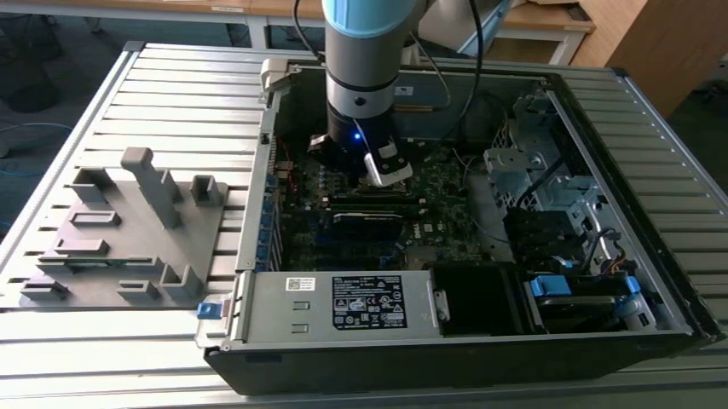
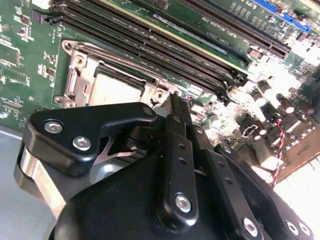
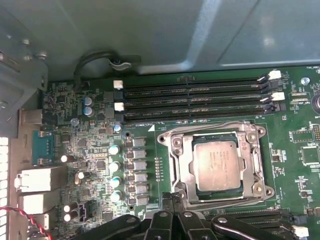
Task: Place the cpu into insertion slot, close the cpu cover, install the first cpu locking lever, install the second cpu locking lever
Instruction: 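Install the second cpu locking lever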
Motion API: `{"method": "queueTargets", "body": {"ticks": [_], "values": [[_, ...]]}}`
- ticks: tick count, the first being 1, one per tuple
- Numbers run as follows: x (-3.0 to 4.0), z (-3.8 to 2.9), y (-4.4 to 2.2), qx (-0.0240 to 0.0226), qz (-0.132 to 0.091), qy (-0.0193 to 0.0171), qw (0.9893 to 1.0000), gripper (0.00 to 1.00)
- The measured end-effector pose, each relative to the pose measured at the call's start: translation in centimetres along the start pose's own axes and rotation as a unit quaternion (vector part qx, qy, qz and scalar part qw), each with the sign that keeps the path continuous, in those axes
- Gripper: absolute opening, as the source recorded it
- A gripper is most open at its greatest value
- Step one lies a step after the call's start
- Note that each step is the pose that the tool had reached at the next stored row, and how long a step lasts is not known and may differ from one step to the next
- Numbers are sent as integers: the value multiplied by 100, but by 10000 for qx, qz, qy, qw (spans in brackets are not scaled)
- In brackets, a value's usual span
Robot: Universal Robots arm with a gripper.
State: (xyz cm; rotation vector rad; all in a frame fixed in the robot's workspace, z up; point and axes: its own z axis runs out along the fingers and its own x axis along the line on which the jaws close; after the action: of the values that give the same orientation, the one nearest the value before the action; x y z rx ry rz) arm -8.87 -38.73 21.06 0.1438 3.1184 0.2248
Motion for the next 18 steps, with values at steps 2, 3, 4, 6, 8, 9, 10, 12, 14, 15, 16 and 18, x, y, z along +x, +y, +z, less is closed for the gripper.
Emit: {"method": "queueTargets", "body": {"ticks": [2,3,4,6,8,9,10,12,14,15,16,18], "values": [[1,2,16,0,0,-1,10000,10],[2,4,27,0,0,0,10000,10],[3,6,39,0,0,-1,10000,10],[6,10,66,0,0,0,10000,10],[8,13,92,0,-1,0,10000,10],[9,15,106,0,-1,0,10000,10],[11,18,122,0,-1,0,10000,10],[14,23,154,0,0,0,10000,10],[7,27,171,0,-1,0,10000,10],[-5,28,175,0,-1,0,10000,10],[-23,29,177,0,-1,0,10000,10],[-74,31,182,0,-1,0,10000,10]]}}
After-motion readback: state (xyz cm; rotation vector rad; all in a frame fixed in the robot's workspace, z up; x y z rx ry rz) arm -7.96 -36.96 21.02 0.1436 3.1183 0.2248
